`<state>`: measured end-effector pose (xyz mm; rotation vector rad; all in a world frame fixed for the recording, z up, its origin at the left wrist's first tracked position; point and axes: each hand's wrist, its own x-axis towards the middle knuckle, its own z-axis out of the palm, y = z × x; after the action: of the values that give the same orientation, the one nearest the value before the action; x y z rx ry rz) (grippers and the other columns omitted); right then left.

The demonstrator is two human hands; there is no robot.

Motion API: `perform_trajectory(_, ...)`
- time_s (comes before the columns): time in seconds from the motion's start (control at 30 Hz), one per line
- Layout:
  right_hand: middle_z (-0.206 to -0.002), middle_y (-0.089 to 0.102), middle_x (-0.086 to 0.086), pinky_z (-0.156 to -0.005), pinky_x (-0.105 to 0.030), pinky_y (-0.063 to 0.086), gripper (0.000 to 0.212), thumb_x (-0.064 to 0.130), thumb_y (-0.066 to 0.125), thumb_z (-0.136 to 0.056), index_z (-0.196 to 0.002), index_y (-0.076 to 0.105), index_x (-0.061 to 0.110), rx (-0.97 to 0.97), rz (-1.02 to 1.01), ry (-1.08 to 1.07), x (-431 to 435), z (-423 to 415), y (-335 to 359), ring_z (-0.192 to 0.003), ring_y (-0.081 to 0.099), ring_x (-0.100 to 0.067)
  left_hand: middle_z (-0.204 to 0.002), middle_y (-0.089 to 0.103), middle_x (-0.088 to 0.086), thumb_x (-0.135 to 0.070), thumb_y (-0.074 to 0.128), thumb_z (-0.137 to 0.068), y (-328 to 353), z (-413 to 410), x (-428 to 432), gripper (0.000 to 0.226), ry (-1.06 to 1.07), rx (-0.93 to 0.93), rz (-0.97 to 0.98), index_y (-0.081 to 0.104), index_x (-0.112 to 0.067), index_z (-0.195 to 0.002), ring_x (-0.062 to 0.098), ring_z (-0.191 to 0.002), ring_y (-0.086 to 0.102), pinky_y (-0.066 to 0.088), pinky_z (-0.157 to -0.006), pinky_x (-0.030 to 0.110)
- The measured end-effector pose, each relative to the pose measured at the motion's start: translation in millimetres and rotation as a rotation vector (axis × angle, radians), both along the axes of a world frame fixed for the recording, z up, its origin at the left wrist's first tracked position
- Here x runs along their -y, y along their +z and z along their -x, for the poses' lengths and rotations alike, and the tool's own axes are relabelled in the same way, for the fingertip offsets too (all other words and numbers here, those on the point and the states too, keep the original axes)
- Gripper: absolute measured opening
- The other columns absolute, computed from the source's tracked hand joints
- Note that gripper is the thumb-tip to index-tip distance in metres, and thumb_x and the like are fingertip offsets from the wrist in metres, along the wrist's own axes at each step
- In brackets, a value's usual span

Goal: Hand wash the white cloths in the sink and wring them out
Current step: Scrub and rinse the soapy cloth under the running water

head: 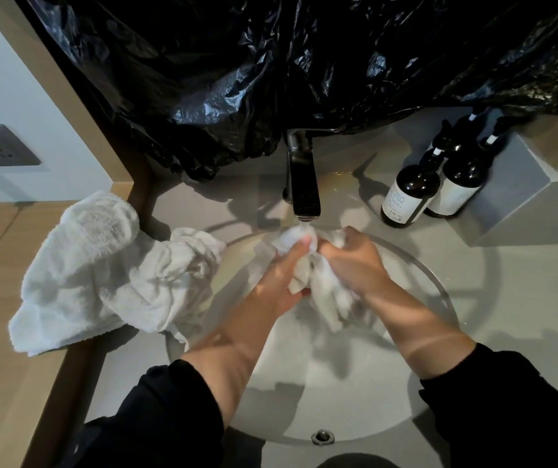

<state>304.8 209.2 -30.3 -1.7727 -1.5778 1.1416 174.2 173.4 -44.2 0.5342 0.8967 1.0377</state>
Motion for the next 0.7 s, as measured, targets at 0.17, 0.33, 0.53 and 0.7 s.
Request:
perform_trajectory(0.17, -0.073, 0.064, 0.004, -0.064, -0.028, 0.045, 0.031, 0.042, 0.061, -0.086, -0.080, 0.060, 0.012, -0.102, -0.009, 0.042, 1.6, -0.8, 9.6, -0.068, 0.061, -0.013, -0.100, 0.044, 0.054, -0.053, 0.073, -0.070, -42.2, 17.6, -9.9, 0.082, -0.134, 0.162, -0.157, 0.051, 0.009, -0.120, 0.038, -0.083, 0.050, 0.042, -0.063, 0.039)
perform_trajectory(0.33, -0.074, 0.067, -0.003, -0.063, -0.026, 0.046, 0.038, 0.041, 0.066, -0.085, -0.089, 0.070, 0.003, -0.196, 0.055, 0.013, -6.2, -12.9, 11.0, -0.068, 0.059, -0.016, -0.081, 0.070, 0.004, -0.035, 0.048, -0.097, -11.1, 17.1, -6.0, 0.027, 0.000, -0.263, 0.112, 0.065, -0.014, -0.093, 0.017, -0.068, 0.067, 0.051, -0.056, 0.025)
perform_trajectory(0.53, -0.081, 0.072, -0.012, -0.079, -0.037, 0.050, 0.045, 0.050, 0.056, -0.089, -0.079, 0.067, 0.007, -0.183, 0.178, 0.023, -10.6, -17.2, 7.6, -0.083, 0.067, -0.030, -0.124, 0.059, 0.021, -0.030, 0.075, -0.074, -9.1, 36.1, -7.2, 0.074, -0.093, -0.276, 0.034, 0.043, -0.012, -0.138, 0.034, -0.108, 0.060, 0.051, -0.091, 0.046)
perform_trajectory(0.7, -0.113, 0.062, -0.011, -0.092, -0.034, 0.040, 0.050, 0.045, 0.024, -0.103, -0.116, 0.059, 0.011, -0.111, 0.189, 0.129, -7.2, -0.5, 11.8, -0.108, 0.056, -0.027, -0.123, 0.063, 0.008, -0.029, 0.074, -0.078, -7.5, 30.4, -2.9, 0.061, -0.103, -0.369, -0.099, 0.046, -0.020, -0.131, 0.026, -0.113, 0.062, 0.049, -0.098, 0.044)
